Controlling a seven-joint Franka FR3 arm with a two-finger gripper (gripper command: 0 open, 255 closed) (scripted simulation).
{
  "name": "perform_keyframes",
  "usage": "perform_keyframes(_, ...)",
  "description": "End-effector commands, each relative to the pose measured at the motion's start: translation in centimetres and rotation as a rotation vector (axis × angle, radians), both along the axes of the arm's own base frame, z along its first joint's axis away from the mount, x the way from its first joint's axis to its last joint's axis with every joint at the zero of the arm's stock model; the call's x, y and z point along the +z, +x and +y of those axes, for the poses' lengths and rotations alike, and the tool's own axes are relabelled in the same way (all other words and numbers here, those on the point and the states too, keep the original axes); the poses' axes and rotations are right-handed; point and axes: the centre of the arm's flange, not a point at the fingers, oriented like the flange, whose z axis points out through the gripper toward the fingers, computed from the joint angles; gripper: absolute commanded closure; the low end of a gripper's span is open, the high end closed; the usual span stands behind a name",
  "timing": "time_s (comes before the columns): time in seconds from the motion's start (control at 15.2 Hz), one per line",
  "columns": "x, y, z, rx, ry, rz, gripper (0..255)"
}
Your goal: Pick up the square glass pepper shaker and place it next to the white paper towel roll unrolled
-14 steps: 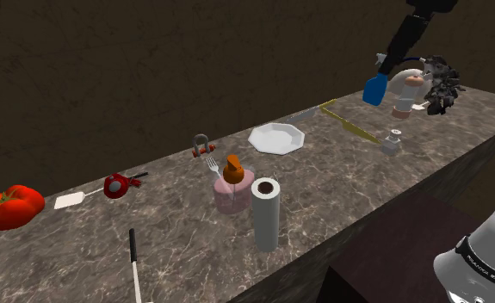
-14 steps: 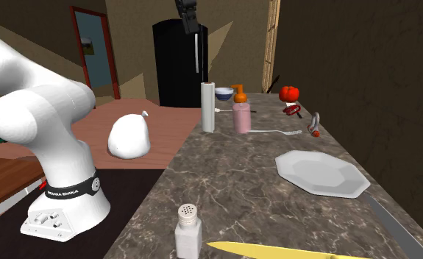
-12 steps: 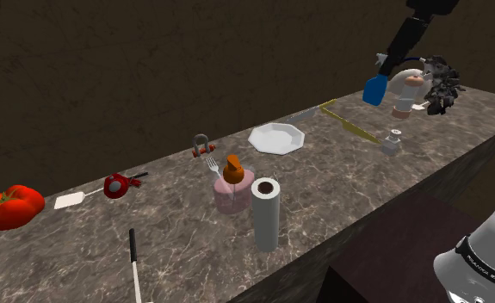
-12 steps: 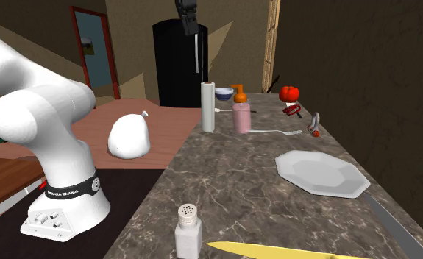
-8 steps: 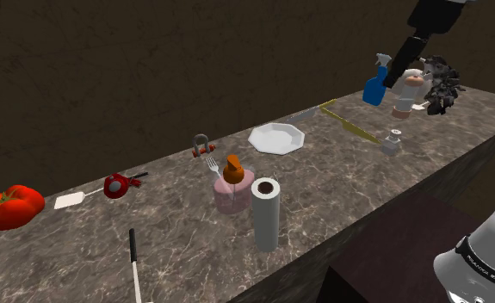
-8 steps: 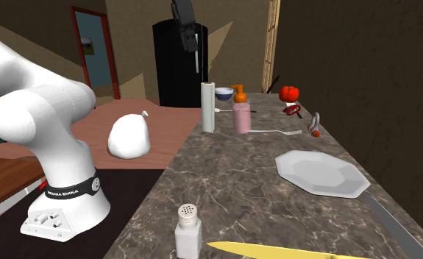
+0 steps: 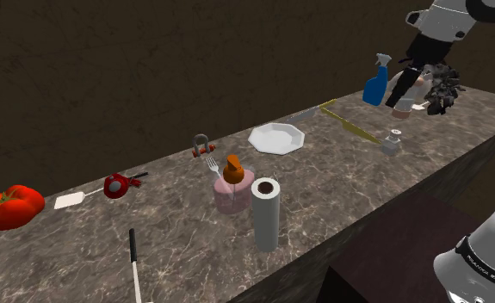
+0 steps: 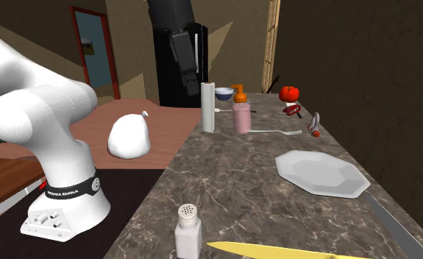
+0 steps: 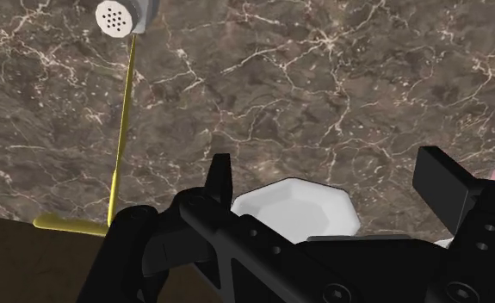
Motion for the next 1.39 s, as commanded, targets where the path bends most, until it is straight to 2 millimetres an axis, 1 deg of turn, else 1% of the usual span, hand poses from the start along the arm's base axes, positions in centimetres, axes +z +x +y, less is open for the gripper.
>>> perform_keyframes(0.0, -1.9, 0.1, -1.7, 0.004, -0.005, 0.000, 0)
perform_keyframes(0.92, -14.6, 1.0, -14.5, 0.022, -0.035, 0.008, 0)
perform_keyframes(1.32, -17.7, 1.6, -14.4, 0.022, -0.035, 0.008, 0)
